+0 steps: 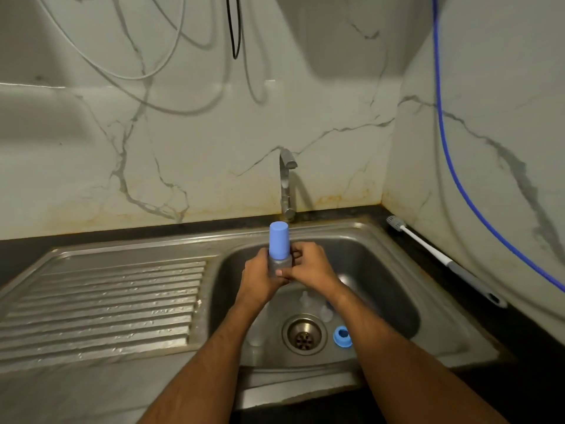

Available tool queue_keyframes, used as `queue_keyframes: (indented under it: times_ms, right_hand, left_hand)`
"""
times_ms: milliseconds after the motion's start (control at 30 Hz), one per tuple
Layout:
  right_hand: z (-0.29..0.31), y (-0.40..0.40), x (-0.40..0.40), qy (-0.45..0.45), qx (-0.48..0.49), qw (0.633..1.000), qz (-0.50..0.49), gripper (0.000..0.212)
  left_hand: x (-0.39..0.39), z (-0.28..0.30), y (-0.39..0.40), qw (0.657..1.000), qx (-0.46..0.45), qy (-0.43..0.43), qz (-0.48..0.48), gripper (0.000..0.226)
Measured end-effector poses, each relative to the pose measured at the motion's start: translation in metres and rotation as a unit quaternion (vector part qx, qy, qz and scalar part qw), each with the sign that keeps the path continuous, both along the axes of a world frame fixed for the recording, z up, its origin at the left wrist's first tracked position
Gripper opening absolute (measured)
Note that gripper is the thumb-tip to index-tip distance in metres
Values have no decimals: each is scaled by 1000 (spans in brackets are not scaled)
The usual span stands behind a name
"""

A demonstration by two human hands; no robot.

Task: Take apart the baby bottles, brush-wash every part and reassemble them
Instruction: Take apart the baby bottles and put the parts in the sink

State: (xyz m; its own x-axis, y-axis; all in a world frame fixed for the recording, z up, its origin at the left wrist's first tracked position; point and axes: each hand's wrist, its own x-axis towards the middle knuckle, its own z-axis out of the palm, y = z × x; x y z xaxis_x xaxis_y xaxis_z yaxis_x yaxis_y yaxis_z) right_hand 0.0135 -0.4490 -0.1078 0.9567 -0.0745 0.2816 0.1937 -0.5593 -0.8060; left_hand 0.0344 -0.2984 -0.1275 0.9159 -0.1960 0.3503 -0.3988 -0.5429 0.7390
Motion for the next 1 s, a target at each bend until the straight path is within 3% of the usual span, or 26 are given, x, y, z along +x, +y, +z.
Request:
queue_keyframes:
  times_ms: [167,267,467,600,767,1000]
  right_hand:
    - [-8,-10,11,15,-45,999,13,46]
    - [-13,-6,9,-5,-38,999,15,58]
    - [-3,0,2,-63,-52,995,-56,58]
    - [-4,3,-1,-38,-123,985,-114,67]
    - [3,1,-4,-14,-169,975,-142,50]
    - [9,-8,-2,-41,-181,980,-74,37]
  left_hand:
    - [11,-14,-10,1000,5,17,1,70]
    - [12,-22,-7,1000,22,15,0,74]
    - [8,-30,-8,998,58,19,8,77]
    - [3,-32,-12,995,96,32,1,74]
    - [-1,-30,-19,993,110,24,-18,73]
    - [6,-26,-14,993,105,10,-48,57]
